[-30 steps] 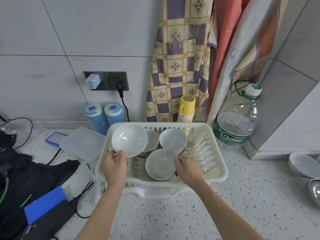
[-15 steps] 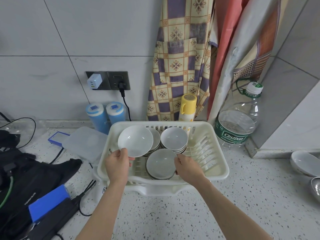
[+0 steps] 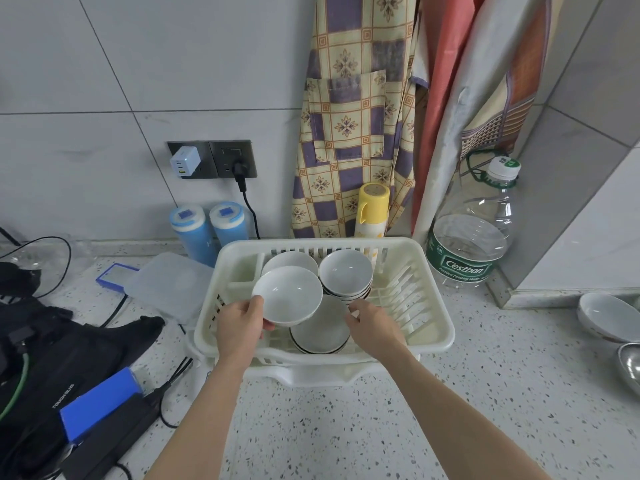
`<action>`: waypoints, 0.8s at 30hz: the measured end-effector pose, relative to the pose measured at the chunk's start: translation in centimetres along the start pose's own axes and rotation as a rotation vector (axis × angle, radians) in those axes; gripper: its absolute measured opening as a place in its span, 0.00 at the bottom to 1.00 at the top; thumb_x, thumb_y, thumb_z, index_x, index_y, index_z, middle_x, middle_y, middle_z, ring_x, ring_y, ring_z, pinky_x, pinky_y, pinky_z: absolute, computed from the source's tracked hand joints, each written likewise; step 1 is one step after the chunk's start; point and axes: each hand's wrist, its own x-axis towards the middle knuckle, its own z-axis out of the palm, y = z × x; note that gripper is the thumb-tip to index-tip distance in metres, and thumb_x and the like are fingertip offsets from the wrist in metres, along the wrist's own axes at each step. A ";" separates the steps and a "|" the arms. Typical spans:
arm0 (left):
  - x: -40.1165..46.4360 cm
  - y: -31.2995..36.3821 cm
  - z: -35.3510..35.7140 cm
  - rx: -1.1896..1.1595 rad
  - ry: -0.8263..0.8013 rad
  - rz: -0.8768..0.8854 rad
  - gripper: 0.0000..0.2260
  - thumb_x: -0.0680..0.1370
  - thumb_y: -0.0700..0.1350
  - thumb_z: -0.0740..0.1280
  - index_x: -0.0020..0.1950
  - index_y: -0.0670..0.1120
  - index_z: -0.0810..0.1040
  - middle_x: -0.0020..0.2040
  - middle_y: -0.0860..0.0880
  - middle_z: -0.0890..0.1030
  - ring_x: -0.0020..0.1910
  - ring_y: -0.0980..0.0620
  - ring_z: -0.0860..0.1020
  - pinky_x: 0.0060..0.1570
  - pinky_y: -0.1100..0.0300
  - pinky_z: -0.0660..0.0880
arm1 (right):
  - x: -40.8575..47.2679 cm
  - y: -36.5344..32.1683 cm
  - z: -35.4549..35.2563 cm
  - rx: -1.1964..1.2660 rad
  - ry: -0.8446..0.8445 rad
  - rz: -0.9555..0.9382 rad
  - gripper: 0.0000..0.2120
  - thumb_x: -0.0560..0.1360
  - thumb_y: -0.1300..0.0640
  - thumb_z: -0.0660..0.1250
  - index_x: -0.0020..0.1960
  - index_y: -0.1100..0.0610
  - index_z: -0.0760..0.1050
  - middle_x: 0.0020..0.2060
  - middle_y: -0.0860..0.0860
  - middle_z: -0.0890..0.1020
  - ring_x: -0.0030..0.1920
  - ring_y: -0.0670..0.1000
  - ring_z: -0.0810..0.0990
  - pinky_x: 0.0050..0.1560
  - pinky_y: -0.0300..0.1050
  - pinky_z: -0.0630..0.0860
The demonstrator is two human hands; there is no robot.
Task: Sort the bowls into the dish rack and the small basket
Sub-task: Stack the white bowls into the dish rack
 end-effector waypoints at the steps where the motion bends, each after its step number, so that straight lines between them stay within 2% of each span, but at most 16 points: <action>1: 0.1 0.0 -0.1 0.020 -0.035 -0.010 0.17 0.76 0.45 0.62 0.27 0.44 0.77 0.24 0.46 0.81 0.21 0.55 0.70 0.33 0.57 0.73 | -0.1 0.0 0.0 0.000 0.034 0.009 0.17 0.81 0.45 0.56 0.63 0.53 0.73 0.51 0.53 0.83 0.50 0.56 0.81 0.45 0.47 0.76; 3: 0.0 0.0 -0.2 0.078 -0.110 -0.011 0.16 0.76 0.45 0.62 0.29 0.43 0.77 0.24 0.47 0.81 0.21 0.56 0.70 0.33 0.58 0.72 | -0.5 -0.1 0.0 0.034 0.131 0.017 0.18 0.80 0.42 0.56 0.60 0.52 0.74 0.45 0.51 0.83 0.46 0.55 0.81 0.40 0.46 0.73; 5: -0.1 -0.1 -0.2 0.161 -0.164 0.020 0.16 0.76 0.46 0.62 0.29 0.43 0.77 0.24 0.49 0.81 0.21 0.57 0.71 0.32 0.59 0.70 | -0.8 -0.2 -0.2 0.102 0.164 -0.009 0.15 0.79 0.40 0.55 0.52 0.48 0.75 0.37 0.48 0.81 0.40 0.53 0.80 0.35 0.44 0.70; 7: -0.4 -0.1 -0.1 0.258 -0.189 0.056 0.17 0.75 0.50 0.61 0.28 0.44 0.74 0.24 0.51 0.81 0.21 0.58 0.70 0.31 0.60 0.67 | -1.1 -0.3 -0.5 0.171 0.086 -0.064 0.17 0.79 0.39 0.53 0.41 0.47 0.73 0.33 0.47 0.79 0.38 0.52 0.78 0.34 0.43 0.69; 8: -0.5 0.0 0.0 0.321 -0.190 0.078 0.18 0.74 0.52 0.60 0.26 0.45 0.72 0.23 0.53 0.79 0.21 0.58 0.69 0.29 0.61 0.66 | -1.2 -0.4 -0.6 0.172 0.030 -0.096 0.19 0.78 0.38 0.53 0.39 0.49 0.72 0.33 0.47 0.79 0.39 0.52 0.79 0.35 0.43 0.70; 10: -0.7 0.2 0.3 0.465 -0.184 0.132 0.19 0.75 0.51 0.61 0.25 0.47 0.69 0.19 0.56 0.74 0.20 0.57 0.68 0.27 0.63 0.61 | -1.3 -0.3 -0.7 0.138 -0.056 -0.142 0.20 0.77 0.37 0.54 0.41 0.50 0.74 0.36 0.47 0.82 0.41 0.50 0.80 0.39 0.44 0.72; 13: -0.6 0.3 0.8 0.535 -0.244 0.146 0.19 0.77 0.49 0.61 0.26 0.48 0.70 0.20 0.60 0.75 0.21 0.62 0.73 0.26 0.64 0.60 | -1.0 0.0 -0.6 0.168 -0.069 -0.130 0.11 0.75 0.45 0.61 0.50 0.49 0.77 0.39 0.45 0.85 0.44 0.50 0.81 0.45 0.46 0.76; 14: -0.4 0.2 0.8 0.528 -0.275 0.138 0.18 0.78 0.50 0.61 0.28 0.47 0.72 0.21 0.59 0.76 0.22 0.63 0.73 0.27 0.64 0.61 | -0.9 0.0 -0.6 0.203 -0.063 -0.120 0.10 0.75 0.48 0.63 0.54 0.48 0.77 0.41 0.45 0.85 0.46 0.50 0.81 0.45 0.46 0.77; 16: 0.0 0.1 0.9 0.533 -0.335 0.121 0.18 0.78 0.51 0.60 0.33 0.43 0.75 0.24 0.53 0.76 0.25 0.58 0.75 0.30 0.61 0.65 | -0.8 0.1 -0.6 0.271 -0.054 -0.100 0.15 0.74 0.53 0.64 0.60 0.46 0.76 0.38 0.44 0.85 0.44 0.47 0.81 0.40 0.43 0.75; 18: 0.2 0.0 0.9 0.557 -0.397 0.107 0.18 0.79 0.53 0.59 0.35 0.44 0.75 0.28 0.51 0.77 0.32 0.48 0.81 0.33 0.59 0.68 | -0.6 0.2 -0.7 0.296 -0.034 -0.078 0.16 0.72 0.56 0.64 0.60 0.48 0.76 0.30 0.43 0.82 0.35 0.41 0.78 0.34 0.41 0.71; 19: 0.2 0.0 1.0 0.567 -0.423 0.105 0.17 0.79 0.54 0.59 0.35 0.45 0.75 0.28 0.51 0.78 0.33 0.48 0.82 0.33 0.59 0.69 | -0.5 0.3 -0.6 0.299 -0.023 -0.068 0.16 0.72 0.57 0.64 0.59 0.48 0.76 0.26 0.42 0.80 0.31 0.40 0.76 0.32 0.40 0.70; 21: 0.2 0.1 1.1 0.563 -0.453 0.107 0.17 0.79 0.55 0.60 0.35 0.47 0.75 0.27 0.53 0.77 0.31 0.52 0.81 0.33 0.59 0.69 | -0.2 0.4 -0.7 0.311 -0.010 -0.063 0.15 0.71 0.57 0.64 0.57 0.48 0.75 0.25 0.42 0.79 0.28 0.40 0.74 0.31 0.41 0.70; 24: 0.2 0.1 1.1 0.539 -0.441 0.131 0.17 0.78 0.55 0.62 0.34 0.47 0.75 0.26 0.53 0.76 0.26 0.57 0.78 0.32 0.60 0.70 | -0.1 0.6 -0.7 0.343 0.005 -0.061 0.15 0.71 0.58 0.64 0.57 0.49 0.74 0.29 0.49 0.82 0.29 0.45 0.76 0.32 0.43 0.73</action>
